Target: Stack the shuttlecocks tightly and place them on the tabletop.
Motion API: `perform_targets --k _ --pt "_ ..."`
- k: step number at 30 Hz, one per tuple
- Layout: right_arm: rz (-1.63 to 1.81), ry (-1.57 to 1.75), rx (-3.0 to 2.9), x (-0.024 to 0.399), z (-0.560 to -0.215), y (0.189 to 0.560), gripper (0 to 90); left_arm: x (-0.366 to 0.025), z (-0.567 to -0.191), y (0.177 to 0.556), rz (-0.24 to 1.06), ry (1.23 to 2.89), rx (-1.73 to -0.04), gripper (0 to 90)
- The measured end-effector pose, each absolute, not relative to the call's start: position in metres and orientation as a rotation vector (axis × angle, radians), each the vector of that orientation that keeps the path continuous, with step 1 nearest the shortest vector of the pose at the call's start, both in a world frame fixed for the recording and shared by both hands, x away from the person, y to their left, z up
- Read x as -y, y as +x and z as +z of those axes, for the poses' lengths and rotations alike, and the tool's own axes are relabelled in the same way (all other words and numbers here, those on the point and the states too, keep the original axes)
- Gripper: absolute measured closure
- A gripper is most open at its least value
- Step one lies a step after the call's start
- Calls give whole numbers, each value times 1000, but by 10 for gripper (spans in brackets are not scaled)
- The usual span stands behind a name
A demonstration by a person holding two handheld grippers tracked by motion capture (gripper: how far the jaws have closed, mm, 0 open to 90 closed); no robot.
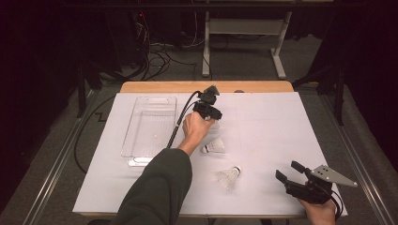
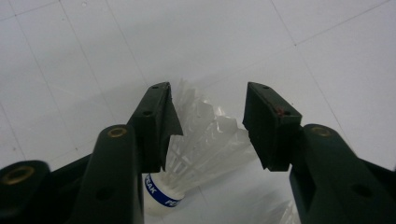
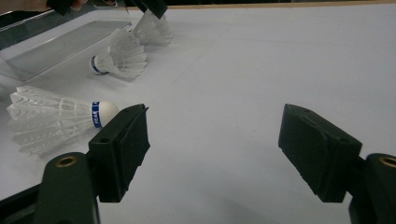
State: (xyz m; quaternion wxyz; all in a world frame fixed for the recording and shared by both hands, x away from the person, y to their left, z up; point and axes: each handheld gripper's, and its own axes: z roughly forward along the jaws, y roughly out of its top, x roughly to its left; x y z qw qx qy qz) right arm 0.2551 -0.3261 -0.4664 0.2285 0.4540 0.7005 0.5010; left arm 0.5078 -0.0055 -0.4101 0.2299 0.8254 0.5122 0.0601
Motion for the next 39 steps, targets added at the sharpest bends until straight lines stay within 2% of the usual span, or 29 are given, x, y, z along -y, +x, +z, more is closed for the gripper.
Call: perform_targets --k 22,39 --pt "1389 1267 -1923 327 -467 255 250 0 -408 503 219 2377 -1327 840" --pt "1390 1270 -1923 327 -467 255 250 -9 -401 497 299 2451 -1240 880"
